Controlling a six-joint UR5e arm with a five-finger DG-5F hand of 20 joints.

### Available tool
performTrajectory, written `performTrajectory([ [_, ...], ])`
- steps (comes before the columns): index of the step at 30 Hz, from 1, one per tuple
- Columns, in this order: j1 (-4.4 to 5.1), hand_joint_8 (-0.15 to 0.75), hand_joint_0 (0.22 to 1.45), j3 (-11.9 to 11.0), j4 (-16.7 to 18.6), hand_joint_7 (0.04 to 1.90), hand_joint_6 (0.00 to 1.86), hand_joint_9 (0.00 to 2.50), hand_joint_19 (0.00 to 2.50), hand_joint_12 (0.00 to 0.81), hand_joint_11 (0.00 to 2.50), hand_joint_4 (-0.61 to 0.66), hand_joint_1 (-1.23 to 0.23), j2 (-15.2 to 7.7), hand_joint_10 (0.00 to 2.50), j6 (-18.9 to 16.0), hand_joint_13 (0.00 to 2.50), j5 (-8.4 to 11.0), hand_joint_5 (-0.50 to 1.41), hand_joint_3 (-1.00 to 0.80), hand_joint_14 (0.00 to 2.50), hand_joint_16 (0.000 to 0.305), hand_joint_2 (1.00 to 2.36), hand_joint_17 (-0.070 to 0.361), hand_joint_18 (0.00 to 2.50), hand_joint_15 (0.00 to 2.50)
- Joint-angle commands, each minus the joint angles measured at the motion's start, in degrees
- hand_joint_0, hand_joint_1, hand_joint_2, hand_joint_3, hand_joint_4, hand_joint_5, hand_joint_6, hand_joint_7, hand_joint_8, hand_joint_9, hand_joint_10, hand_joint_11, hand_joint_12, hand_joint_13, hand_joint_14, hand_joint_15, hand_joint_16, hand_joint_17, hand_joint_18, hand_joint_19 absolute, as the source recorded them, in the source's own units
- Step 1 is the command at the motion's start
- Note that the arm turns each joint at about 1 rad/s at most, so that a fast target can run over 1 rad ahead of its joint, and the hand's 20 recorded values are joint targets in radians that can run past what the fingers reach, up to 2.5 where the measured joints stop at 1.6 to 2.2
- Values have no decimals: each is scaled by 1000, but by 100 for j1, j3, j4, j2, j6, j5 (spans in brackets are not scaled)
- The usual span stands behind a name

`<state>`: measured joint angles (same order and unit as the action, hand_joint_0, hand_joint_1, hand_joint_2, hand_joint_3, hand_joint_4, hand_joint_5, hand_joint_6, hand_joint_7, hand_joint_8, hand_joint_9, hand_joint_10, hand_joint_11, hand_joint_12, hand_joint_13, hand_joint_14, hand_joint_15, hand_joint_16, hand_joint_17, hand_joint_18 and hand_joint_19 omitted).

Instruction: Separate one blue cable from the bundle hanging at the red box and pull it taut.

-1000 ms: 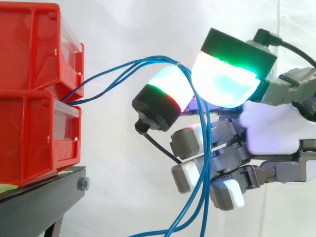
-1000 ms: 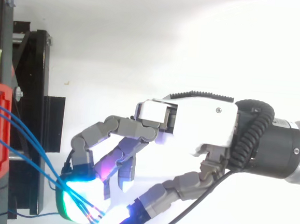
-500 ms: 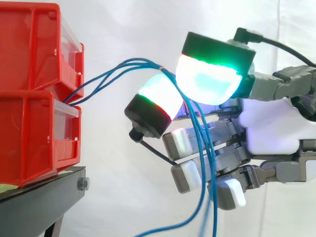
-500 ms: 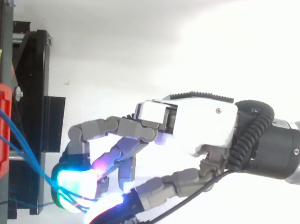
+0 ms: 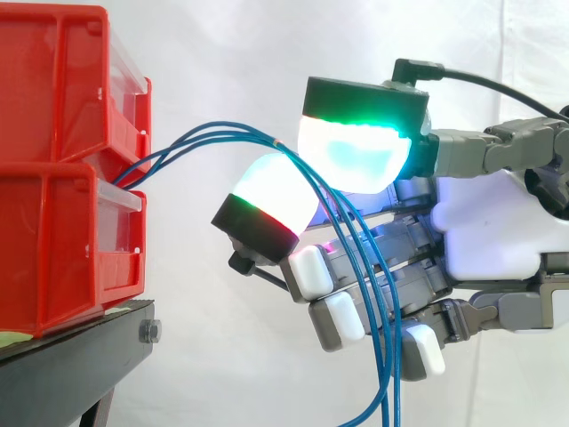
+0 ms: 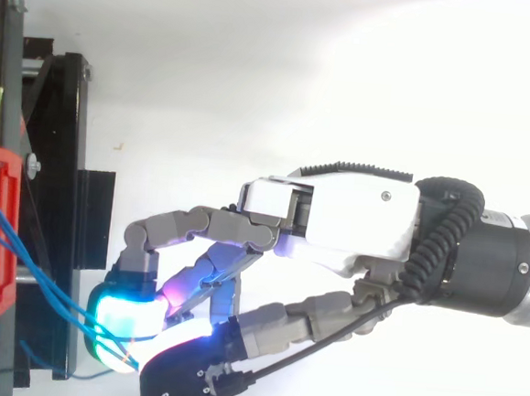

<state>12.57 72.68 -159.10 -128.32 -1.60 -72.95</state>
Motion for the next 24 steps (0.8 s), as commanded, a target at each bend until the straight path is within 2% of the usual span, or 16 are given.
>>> performTrajectory([
  [1,0,321,699,1,-16,1265,504,689,837,404,638,175,-617,0,20,-7,804,-8,-93,-141,23,47,1028,105,930,793],
  [7,0,347,697,71,-16,1429,500,679,825,411,678,172,-690,0,19,-7,791,-8,-107,-167,24,47,1027,107,928,796],
  [9,8,348,699,80,10,1431,510,678,824,410,683,185,-693,0,22,-7,788,-8,-112,-176,23,47,1026,107,928,796],
  [10,8,351,710,71,19,1325,567,679,818,411,703,197,-670,0,21,-7,789,-8,-133,-184,24,48,1027,107,927,791],
  [13,17,355,745,80,63,1168,650,681,834,415,754,234,-640,0,21,-7,783,0,-166,-192,25,48,1024,107,910,798],
  [18,17,357,799,80,98,1009,777,688,884,417,866,252,-691,0,23,-7,768,18,-208,-191,23,47,1023,107,871,807],
  [19,17,353,801,80,98,956,794,689,879,420,874,291,-695,0,23,-7,765,18,-210,-198,23,48,1024,107,867,811],
  [22,26,355,777,80,116,959,805,662,834,418,912,327,-742,0,23,-7,749,18,-214,-246,23,49,1021,109,895,796],
  [24,26,357,750,71,98,994,831,659,795,420,930,307,-783,0,23,-7,749,18,-225,-331,24,49,1015,110,923,790],
])
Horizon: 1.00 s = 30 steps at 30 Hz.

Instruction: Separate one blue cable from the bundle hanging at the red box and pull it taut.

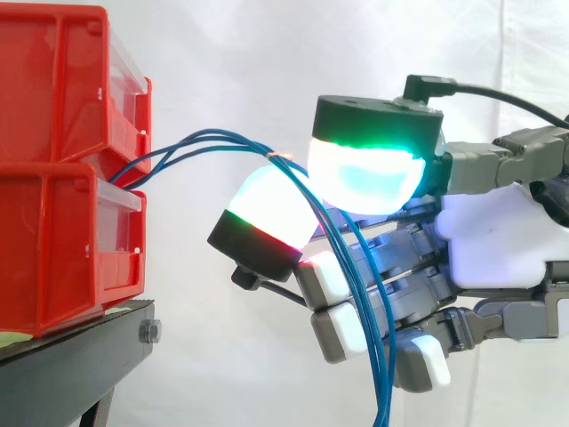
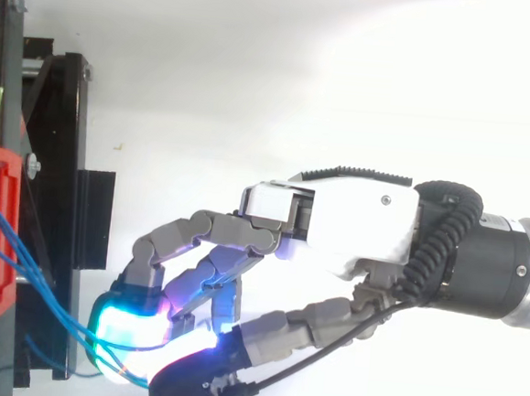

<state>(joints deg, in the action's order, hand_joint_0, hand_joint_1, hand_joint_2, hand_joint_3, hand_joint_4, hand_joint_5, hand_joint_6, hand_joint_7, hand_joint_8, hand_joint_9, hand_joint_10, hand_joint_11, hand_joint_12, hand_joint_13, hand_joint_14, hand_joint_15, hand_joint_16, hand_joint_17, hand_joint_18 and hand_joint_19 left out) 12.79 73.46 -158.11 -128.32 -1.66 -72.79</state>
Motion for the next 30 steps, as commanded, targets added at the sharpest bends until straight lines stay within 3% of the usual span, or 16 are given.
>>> performTrajectory([
  [1,5,356,737,-7,0,994,847,660,782,418,932,315,-794,0,22,-1,751,1,-228,-406,23,49,1009,111,932,785],
  [3,5,366,718,-7,0,1023,867,689,786,420,960,299,-777,0,23,8,749,1,-214,-500,23,49,1000,110,932,786],
  [12,-4,365,651,2,18,1107,841,768,813,418,951,230,-654,0,23,-1,767,-7,-170,-500,23,48,1000,109,938,781],
  [19,5,375,643,2,18,1125,863,738,805,420,932,129,-708,0,24,-1,755,-7,-196,-108,22,49,1029,111,941,781],
  [22,5,376,679,2,18,1082,871,734,802,420,936,98,-738,0,24,-1,752,1,-209,-69,22,49,1032,111,937,781],
  [27,13,371,715,2,18,947,862,737,807,419,953,180,-758,0,24,8,747,10,-214,-208,23,49,1023,111,933,785],
  [30,5,372,739,2,18,1022,873,744,800,419,969,173,-815,0,24,-1,747,10,-207,-408,23,49,1009,110,932,779],
])
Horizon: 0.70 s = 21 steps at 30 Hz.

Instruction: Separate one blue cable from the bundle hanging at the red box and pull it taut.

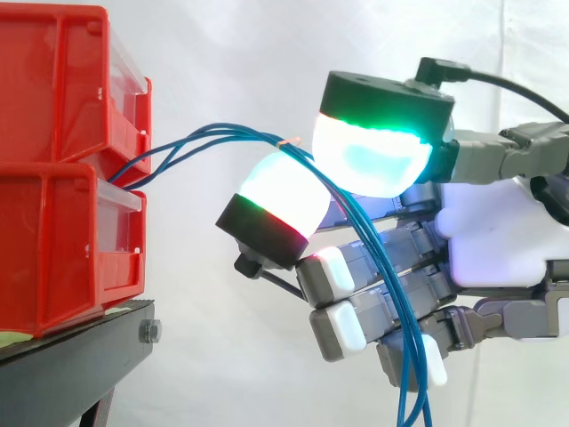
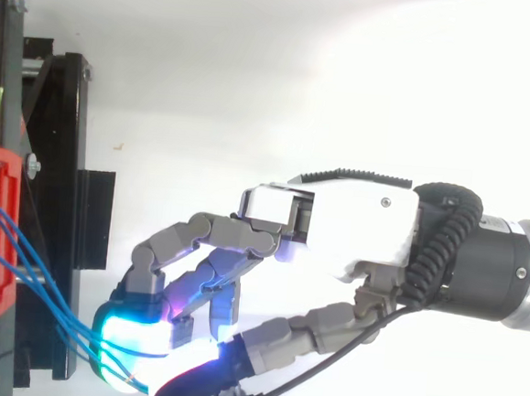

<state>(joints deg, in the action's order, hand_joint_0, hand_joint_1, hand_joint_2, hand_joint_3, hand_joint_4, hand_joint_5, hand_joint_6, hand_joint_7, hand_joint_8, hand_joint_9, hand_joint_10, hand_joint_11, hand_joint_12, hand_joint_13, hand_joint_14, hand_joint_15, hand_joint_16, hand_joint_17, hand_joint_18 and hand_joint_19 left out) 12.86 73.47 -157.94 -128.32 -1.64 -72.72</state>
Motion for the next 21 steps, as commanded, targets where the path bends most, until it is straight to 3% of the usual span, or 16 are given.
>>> performTrajectory([
  [1,-3,375,748,0,0,1026,875,749,801,416,969,163,-815,0,24,-3,749,3,-202,-468,24,49,1003,110,933,782],
  [6,-3,381,715,0,0,1108,871,825,809,415,980,161,-837,0,23,-3,801,-5,-175,-500,24,48,1000,107,966,792],
  [10,6,384,628,0,0,1122,859,871,824,412,962,155,-737,0,24,-3,828,-5,-156,-500,23,47,1000,105,987,800],
  [14,6,381,633,0,0,1137,852,887,823,413,932,129,-641,0,24,-3,838,-5,-149,-500,24,47,1000,106,1000,796],
  [21,6,396,641,0,0,1099,857,837,816,425,944,168,-729,0,23,-3,826,3,-194,-178,23,49,1025,111,993,802],
])
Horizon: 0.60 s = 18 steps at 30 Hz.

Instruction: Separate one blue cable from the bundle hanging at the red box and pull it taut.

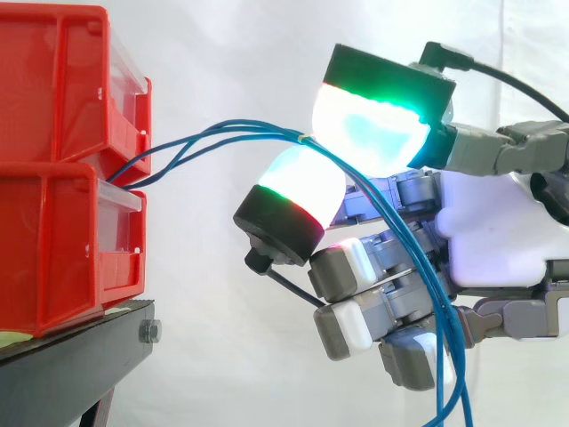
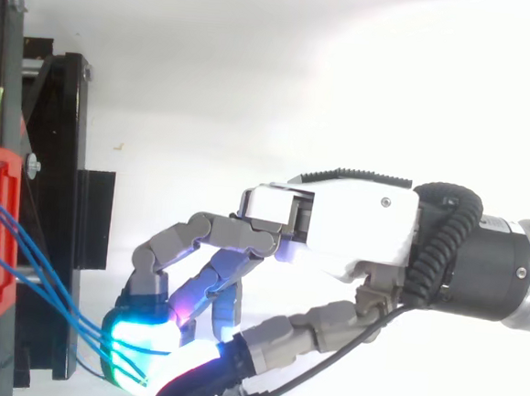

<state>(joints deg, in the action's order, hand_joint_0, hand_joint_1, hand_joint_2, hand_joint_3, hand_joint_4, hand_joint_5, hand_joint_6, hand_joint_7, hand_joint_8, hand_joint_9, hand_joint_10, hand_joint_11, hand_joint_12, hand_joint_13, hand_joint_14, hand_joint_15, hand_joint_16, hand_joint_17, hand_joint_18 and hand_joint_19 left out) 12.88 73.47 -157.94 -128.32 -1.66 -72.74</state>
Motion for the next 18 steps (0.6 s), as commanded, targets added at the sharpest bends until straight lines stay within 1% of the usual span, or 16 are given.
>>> performTrajectory([
  [1,4,397,639,1,0,1107,857,827,808,426,961,168,-730,0,24,-1,822,6,-197,-163,21,49,1026,111,994,801],
  [3,4,400,655,1,9,1082,860,809,809,429,953,182,-744,0,23,-1,807,-12,-205,-173,23,50,1026,112,977,795],
  [4,-4,399,670,1,18,1064,859,802,801,429,961,179,-760,0,23,-1,801,-21,-208,-208,24,50,1024,113,973,796],
  [7,-4,399,733,1,35,1035,858,794,795,425,973,177,-819,0,24,-1,783,-12,-211,-416,23,49,1007,111,953,787],
  [9,-4,400,755,1,26,1024,858,793,796,424,970,170,-825,0,24,-1,781,-12,-209,-493,24,49,1000,111,948,789],
  [13,4,398,760,27,26,1059,858,803,793,421,969,141,-844,0,23,-1,783,-12,-191,-500,22,49,1000,110,946,783],
  [16,4,399,729,27,26,1097,865,833,802,416,958,145,-861,0,25,-1,786,-21,-170,-500,24,48,1000,109,949,789],
  [17,-4,395,694,27,26,1112,865,835,802,416,943,152,-855,0,24,8,789,-21,-161,-500,24,48,1000,108,950,788],
  [18,4,395,687,27,26,1120,864,849,801,415,954,158,-854,0,24,-1,790,-21,-155,-500,24,48,1000,108,955,788],
])
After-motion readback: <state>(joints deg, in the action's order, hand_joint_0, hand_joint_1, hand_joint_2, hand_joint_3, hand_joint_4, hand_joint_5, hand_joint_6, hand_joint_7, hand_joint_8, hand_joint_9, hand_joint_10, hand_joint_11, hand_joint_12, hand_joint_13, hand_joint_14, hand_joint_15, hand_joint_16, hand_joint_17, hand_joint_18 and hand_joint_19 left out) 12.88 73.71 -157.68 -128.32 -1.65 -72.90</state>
